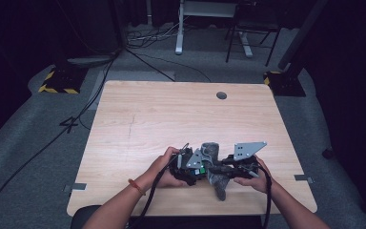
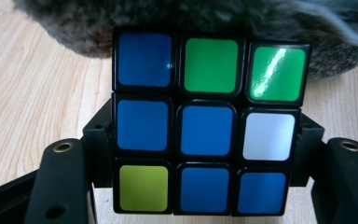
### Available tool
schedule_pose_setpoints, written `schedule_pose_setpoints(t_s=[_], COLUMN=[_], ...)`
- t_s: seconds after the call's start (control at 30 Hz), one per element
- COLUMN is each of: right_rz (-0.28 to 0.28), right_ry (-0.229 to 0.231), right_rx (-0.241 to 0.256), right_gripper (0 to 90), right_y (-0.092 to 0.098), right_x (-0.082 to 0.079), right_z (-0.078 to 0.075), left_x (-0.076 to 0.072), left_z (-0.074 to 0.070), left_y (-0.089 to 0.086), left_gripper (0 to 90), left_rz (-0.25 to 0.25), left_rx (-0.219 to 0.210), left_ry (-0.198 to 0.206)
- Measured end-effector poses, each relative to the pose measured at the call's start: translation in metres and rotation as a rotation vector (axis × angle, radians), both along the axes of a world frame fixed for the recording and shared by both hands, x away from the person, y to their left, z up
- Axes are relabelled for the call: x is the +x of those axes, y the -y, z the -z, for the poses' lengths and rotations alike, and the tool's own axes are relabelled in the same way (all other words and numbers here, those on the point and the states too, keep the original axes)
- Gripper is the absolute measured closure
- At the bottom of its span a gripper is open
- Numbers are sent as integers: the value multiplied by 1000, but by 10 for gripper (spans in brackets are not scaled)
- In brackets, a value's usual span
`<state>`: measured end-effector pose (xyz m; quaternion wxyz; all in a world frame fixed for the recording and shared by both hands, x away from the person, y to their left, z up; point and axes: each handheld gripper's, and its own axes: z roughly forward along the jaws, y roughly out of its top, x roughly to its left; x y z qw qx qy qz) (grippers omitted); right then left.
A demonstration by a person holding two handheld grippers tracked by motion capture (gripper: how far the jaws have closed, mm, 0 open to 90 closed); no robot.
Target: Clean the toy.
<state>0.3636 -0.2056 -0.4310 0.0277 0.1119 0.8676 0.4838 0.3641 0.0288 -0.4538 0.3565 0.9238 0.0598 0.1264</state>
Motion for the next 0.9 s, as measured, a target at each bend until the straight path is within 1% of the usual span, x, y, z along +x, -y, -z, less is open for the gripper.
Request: schedule_pose_setpoints(t_s=[0.07,0.1,0.17,0.2,0.23,0.3,0.33,0.37,0.4,0.43,0.47,0.5,0.57,0.6,0.63,0.67,0.7,0.77,0.8,0.83,0.9], right_rz=[20,32,62,72,81,83,77,68,59,50,40,25,8,13,18,27,44,70,81,93,103], right_ry=[15,16,-1,-14,-31,-39,-45,-48,-37,-23,-16,-11,13,26,33,31,23,27,19,9,-4], right_rx=[-25,-35,-60,-62,-67,-78,-72,-58,-52,-48,-32,-24,-29,-33,-37,-29,-27,-51,-57,-64,-67], right_gripper=[775,774,775,775,775,775,775,775,775,775,774,775,774,774,774,774,774,774,774,774,775], right_y=[1,2,5,7,9,11,11,11,10,8,6,3,-4,-6,-6,-4,-3,0,2,4,7], right_x=[1,1,6,8,11,13,13,12,10,7,3,0,-6,-8,-8,-7,-4,0,2,5,8], right_z=[0,0,4,5,7,9,9,8,6,3,0,-2,-5,-6,-7,-7,-7,-4,-2,1,3], left_x=[-1,-1,-1,-1,-1,-1,-1,-1,-1,-2,-2,-2,-4,-4,-4,-4,-5,-8,-8,-9,-9], left_z=[-4,-5,-9,-10,-11,-13,-13,-12,-11,-9,-7,-5,-5,-6,-6,-8,-10,-14,-16,-17,-19], left_y=[-2,-3,-6,-8,-10,-12,-13,-12,-10,-7,-5,-2,2,1,0,-2,-3,-5,-7,-8,-10], left_gripper=[331,331,332,332,332,332,332,331,331,331,331,331,331,331,332,332,332,332,332,332,332], left_rz=[-6,-6,-1,-4,-8,-17,-18,-24,-27,-25,-19,-8,-4,-10,-14,-17,-10,-6,-8,-8,-7], left_rx=[-13,-21,-39,-47,-50,-63,-60,-46,-23,-5,7,6,22,17,3,-5,-14,-23,-32,-39,-55], left_ry=[10,8,16,14,15,20,22,23,28,25,14,0,18,20,14,12,17,29,26,33,31])
